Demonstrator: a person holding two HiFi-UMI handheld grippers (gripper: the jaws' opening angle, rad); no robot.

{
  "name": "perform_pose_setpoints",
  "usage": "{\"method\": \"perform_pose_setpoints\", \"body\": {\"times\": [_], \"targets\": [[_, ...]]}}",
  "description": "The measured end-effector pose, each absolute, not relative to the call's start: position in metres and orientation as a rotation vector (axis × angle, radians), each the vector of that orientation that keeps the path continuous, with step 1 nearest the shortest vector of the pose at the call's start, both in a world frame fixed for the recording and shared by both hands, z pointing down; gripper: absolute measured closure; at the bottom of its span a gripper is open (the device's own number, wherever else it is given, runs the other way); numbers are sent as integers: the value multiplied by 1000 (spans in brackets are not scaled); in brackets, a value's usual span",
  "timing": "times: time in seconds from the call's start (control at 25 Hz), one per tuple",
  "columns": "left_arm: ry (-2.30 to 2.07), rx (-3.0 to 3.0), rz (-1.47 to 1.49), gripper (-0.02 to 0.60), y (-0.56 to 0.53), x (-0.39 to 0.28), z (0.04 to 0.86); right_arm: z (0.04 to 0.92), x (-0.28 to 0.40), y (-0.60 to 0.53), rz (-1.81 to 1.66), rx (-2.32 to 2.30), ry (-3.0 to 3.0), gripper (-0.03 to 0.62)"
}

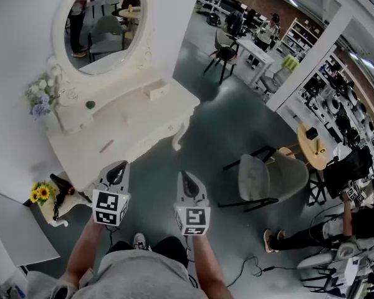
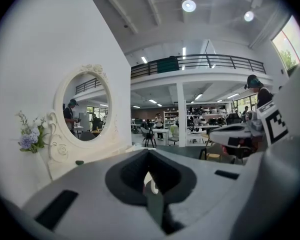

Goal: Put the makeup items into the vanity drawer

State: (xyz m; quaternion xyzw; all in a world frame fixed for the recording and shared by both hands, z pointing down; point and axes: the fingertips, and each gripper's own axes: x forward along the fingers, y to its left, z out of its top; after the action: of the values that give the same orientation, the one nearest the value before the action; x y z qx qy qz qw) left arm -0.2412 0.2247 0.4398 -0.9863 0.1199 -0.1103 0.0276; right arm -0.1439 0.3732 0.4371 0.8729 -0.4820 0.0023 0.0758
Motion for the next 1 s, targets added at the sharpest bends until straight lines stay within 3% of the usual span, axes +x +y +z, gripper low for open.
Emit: {"method": "perform_pose_setpoints", "body": {"times": [0.4,1.0], "targets": [[431,-3049,-346,581,200,-228,444,437,-127,339,-9,2562,-1513,582],[723,-3049,-436,581,86,-149,474,472,-27,199,75,2389,-1758,582]]}}
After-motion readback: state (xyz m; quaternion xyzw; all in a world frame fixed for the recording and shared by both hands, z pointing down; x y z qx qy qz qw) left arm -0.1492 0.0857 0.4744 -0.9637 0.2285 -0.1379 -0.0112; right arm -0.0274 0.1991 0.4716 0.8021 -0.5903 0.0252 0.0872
